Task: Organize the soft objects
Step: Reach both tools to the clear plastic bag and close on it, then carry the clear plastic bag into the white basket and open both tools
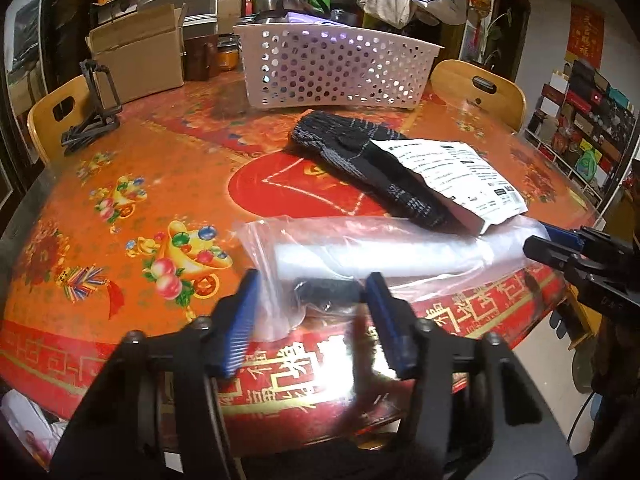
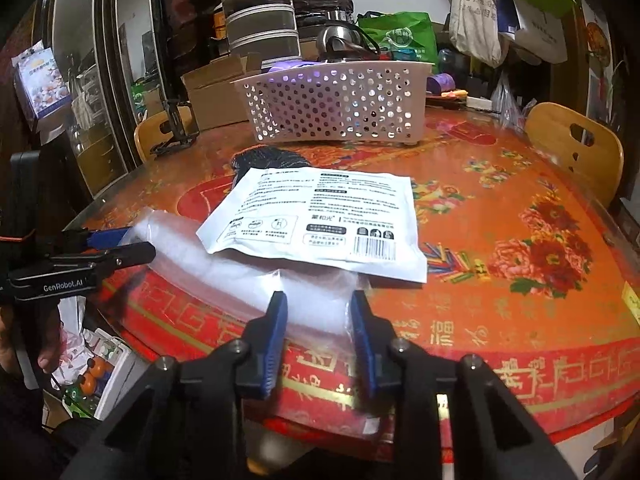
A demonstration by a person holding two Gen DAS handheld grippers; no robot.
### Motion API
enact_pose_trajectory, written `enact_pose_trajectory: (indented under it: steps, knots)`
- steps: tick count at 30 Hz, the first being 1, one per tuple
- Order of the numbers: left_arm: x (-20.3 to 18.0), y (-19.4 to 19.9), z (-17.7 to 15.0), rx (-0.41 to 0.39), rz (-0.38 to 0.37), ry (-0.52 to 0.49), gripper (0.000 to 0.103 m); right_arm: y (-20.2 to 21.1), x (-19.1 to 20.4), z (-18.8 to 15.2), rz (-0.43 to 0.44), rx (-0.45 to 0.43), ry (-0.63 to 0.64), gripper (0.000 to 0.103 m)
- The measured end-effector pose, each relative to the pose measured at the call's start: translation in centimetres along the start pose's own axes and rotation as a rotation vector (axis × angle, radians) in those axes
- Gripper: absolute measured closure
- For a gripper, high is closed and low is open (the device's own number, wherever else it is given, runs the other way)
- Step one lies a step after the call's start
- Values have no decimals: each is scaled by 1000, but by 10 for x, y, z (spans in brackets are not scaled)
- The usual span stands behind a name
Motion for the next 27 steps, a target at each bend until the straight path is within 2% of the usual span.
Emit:
enact_pose_trajectory:
  steps: [3, 4, 6, 8, 10, 16, 22, 27]
  knots:
    - [-2, 3, -2, -6, -20, -6, 71, 1, 2, 0, 38, -4, 2, 87]
    - [-2, 3, -2, -6, -24, -6, 73, 1, 3, -1, 52, -5, -3, 89]
    - [-3, 5, -4, -11, -44, 0, 84, 2, 4, -1, 52, -11, 6, 91]
    - [-3, 7, -6, -14, -76, 8, 88, 4, 8, 0, 54, -18, 14, 92]
    - [-7, 10, -8, -16, -102, 5, 90, 7, 9, 2, 55, -27, 18, 93]
    - [-9, 23, -12, -40, -114, 0, 90, 24, 17, 7, 82, -67, 32, 93]
    - [-3, 55, -10, -82, -131, 6, 90, 52, 29, 20, 117, -121, 60, 93]
    - [4, 83, 3, -130, -151, 21, 90, 70, 33, 41, 156, -164, 58, 93]
Point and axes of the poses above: each gripper's, at about its wrist camera, not at the fingertips, and y roughly against the way its jaws point, x to its left, z to its top, the point moved 10 cm from there along -y, roughly the way its jaws point, and after that the axes turned 12 degrees about x, right-handed, at the moved point
